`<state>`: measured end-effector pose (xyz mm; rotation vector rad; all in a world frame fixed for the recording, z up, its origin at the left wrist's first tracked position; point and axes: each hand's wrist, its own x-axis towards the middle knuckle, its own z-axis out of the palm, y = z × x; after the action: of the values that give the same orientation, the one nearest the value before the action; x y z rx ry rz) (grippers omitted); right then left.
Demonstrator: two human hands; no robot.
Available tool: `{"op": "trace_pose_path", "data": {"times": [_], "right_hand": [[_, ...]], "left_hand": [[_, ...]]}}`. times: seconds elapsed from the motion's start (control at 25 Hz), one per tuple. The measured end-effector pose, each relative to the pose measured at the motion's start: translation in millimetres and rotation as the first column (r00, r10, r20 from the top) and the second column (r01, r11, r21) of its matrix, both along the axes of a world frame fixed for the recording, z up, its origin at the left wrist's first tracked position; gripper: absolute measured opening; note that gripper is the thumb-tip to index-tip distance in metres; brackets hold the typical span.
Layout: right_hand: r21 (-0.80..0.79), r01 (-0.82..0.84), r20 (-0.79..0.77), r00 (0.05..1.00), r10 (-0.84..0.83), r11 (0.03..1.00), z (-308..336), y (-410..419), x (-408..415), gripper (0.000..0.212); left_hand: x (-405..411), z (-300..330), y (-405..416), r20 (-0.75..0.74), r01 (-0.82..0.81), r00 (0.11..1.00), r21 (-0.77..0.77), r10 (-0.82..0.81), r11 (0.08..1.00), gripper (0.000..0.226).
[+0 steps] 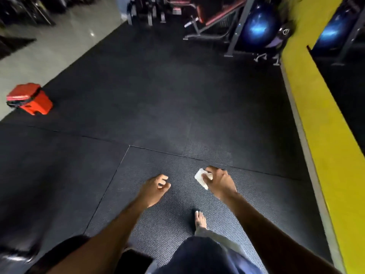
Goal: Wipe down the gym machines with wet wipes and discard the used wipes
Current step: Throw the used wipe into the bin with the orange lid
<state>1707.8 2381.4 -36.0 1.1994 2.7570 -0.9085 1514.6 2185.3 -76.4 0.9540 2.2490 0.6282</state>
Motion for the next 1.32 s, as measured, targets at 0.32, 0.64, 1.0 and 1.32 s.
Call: {"op": "trace_pose_path", "data": {"times": [0.32, 0.64, 1.0, 1.32], "right_hand": [[0.024, -0.318, -0.104, 0.942, 0.318, 0.948, 12.0, 117.0, -219.0, 0.024], [0.09, -0.523, -0.124, 0.838, 0.531, 0.847, -8.6, 131.3, -466.2, 0.015], [0.076, -0.666, -0.172, 0.725, 0.667, 0.742, 4.6, 77.0, -742.3, 0.019], [0.032, -0.741, -0.174, 0.657, 0.734, 0.671, -23.1, 35.5, -1024.4, 0.014]], "left_hand": [[-166.5, 33.0, 69.3, 0.025, -0.306, 0.952, -0.01, 0.306, 0.952, 0.042], [-341.9, 15.6, 54.3, 0.006, -0.518, 0.855, -0.015, 0.518, 0.855, 0.037], [-566.8, 30.4, -18.2, 0.024, -0.699, 0.715, -0.022, 0.699, 0.715, 0.034], [-792.7, 1.3, -71.6, 0.022, -0.778, 0.623, -0.082, 0.782, 0.623, 0.039]]}}
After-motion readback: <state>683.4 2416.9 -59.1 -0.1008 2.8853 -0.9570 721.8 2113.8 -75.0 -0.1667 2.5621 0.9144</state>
